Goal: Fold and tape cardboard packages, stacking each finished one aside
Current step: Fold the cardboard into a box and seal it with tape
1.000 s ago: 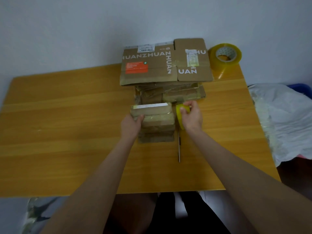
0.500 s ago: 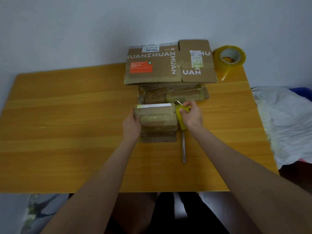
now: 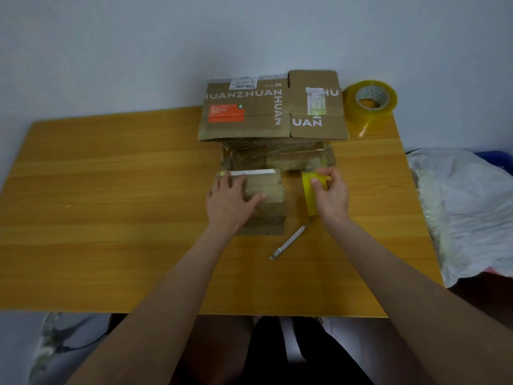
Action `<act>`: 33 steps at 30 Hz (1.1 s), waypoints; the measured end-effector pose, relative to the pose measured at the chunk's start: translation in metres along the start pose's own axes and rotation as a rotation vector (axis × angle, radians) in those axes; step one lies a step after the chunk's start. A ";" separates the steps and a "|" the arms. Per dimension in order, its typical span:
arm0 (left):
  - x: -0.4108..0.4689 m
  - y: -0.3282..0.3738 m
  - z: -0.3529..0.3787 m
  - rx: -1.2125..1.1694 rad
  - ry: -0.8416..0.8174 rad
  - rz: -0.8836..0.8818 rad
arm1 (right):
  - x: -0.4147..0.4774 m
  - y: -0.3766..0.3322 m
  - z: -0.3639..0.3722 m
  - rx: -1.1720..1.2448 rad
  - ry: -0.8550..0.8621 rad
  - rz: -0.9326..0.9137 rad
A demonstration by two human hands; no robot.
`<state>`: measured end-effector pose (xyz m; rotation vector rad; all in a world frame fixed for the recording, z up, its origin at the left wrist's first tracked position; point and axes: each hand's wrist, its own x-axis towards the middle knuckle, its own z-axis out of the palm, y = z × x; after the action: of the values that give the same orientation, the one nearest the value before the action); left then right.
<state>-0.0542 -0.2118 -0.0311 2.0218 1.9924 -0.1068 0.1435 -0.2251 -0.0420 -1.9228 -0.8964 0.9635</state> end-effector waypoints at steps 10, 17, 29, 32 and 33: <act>-0.002 0.014 0.009 0.102 -0.036 0.165 | 0.021 -0.013 0.014 -0.127 -0.109 -0.086; -0.035 0.019 0.015 -0.240 0.189 -0.298 | 0.030 -0.031 0.022 -0.303 -0.272 -0.186; -0.043 -0.025 0.014 -0.721 0.066 -0.414 | -0.041 -0.009 0.061 -0.075 -0.422 -0.035; -0.047 -0.045 0.017 -0.533 -0.010 -0.205 | -0.053 -0.010 0.078 -0.056 -0.430 -0.053; -0.046 -0.054 0.014 -0.465 -0.021 -0.156 | -0.056 -0.011 0.084 -0.047 -0.428 -0.045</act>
<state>-0.1066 -0.2604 -0.0414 1.5680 1.9378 0.2759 0.0429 -0.2391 -0.0493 -1.7544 -1.2059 1.3660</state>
